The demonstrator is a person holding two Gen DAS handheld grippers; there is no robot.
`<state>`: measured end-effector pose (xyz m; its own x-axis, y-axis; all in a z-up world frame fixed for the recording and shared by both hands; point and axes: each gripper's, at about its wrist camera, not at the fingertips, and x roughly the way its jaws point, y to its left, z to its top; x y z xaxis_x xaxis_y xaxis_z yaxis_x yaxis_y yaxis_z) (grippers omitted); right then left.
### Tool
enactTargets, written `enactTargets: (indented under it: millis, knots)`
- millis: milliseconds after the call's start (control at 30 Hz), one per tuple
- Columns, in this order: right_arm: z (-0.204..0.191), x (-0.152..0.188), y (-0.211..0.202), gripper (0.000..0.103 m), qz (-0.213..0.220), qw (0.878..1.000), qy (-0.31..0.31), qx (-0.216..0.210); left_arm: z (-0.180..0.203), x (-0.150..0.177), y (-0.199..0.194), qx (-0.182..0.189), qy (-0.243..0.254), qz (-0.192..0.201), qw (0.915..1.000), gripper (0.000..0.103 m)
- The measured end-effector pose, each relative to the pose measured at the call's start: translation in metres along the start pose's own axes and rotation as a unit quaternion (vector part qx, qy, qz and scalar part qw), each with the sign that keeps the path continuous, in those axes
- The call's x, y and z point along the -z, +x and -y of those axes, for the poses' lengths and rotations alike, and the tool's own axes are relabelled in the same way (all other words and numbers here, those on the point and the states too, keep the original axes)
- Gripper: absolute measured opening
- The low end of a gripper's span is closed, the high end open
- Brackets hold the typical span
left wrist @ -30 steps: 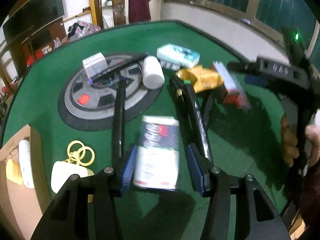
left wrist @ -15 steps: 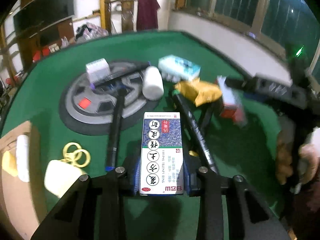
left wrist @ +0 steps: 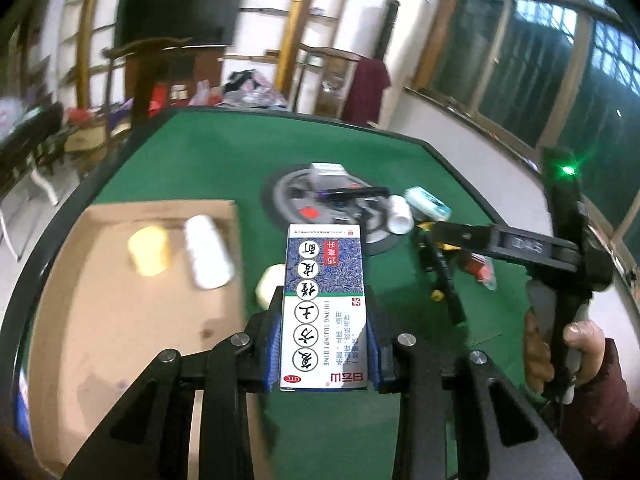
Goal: Organize objects
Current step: 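Grasp a black marker with the right gripper while the left gripper lifts the medicine box, then lower the medicine box into the tray with the left gripper while the right gripper drops the marker there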
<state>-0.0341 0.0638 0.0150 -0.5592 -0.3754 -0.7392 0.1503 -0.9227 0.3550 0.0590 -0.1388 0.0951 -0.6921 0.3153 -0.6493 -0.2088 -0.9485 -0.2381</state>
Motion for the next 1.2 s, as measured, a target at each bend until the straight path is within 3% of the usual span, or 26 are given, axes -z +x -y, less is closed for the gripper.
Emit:
enactTargets:
  millis: [67, 133, 200, 333, 400, 467, 767, 967, 1067, 1200]
  knots:
    - [-0.014, -0.006, 0.025, 0.084, -0.018, 1.000, -0.003, 0.023, -0.016, 0.004, -0.006, 0.002, -0.019, 0.007, 0.9998, 0.029]
    - [-0.023, -0.011, 0.055, 0.071, -0.045, 0.997, 0.003, 0.064, -0.035, 0.008, -0.013, 0.001, -0.034, 0.014, 0.9993, 0.029]
    - [-0.026, -0.014, 0.076, 0.049, -0.064, 0.993, 0.009, 0.094, -0.046, 0.010, -0.013, -0.003, -0.044, 0.018, 0.9989, 0.029]
    - [-0.031, -0.017, 0.105, 0.036, -0.067, 0.982, -0.005, 0.174, -0.075, 0.011, -0.010, -0.005, -0.074, 0.019, 0.9971, 0.029]
    - [-0.034, -0.016, 0.107, 0.019, -0.066, 0.980, -0.014, 0.188, -0.089, 0.014, -0.010, -0.004, -0.084, 0.019, 0.9963, 0.029]
    - [-0.028, -0.015, 0.103, 0.012, -0.068, 0.983, -0.001, 0.172, -0.096, 0.016, -0.010, -0.007, -0.090, 0.020, 0.9957, 0.029]
    - [-0.020, -0.001, 0.046, 0.012, -0.035, 0.997, 0.049, 0.047, -0.123, 0.020, -0.025, -0.027, -0.107, 0.028, 0.9935, 0.029]
    - [-0.081, 0.000, 0.028, 0.013, -0.046, 0.998, 0.007, -0.050, -0.141, -0.003, -0.010, -0.076, -0.096, 0.006, 0.9924, 0.029]
    - [-0.120, 0.003, 0.049, 0.013, -0.078, 0.993, -0.001, -0.090, -0.153, -0.012, 0.009, -0.099, -0.089, -0.017, 0.9910, 0.029]
    - [-0.156, 0.007, 0.084, 0.013, -0.105, 0.989, -0.016, -0.103, -0.171, -0.025, 0.040, -0.130, -0.083, -0.044, 0.9870, 0.029]
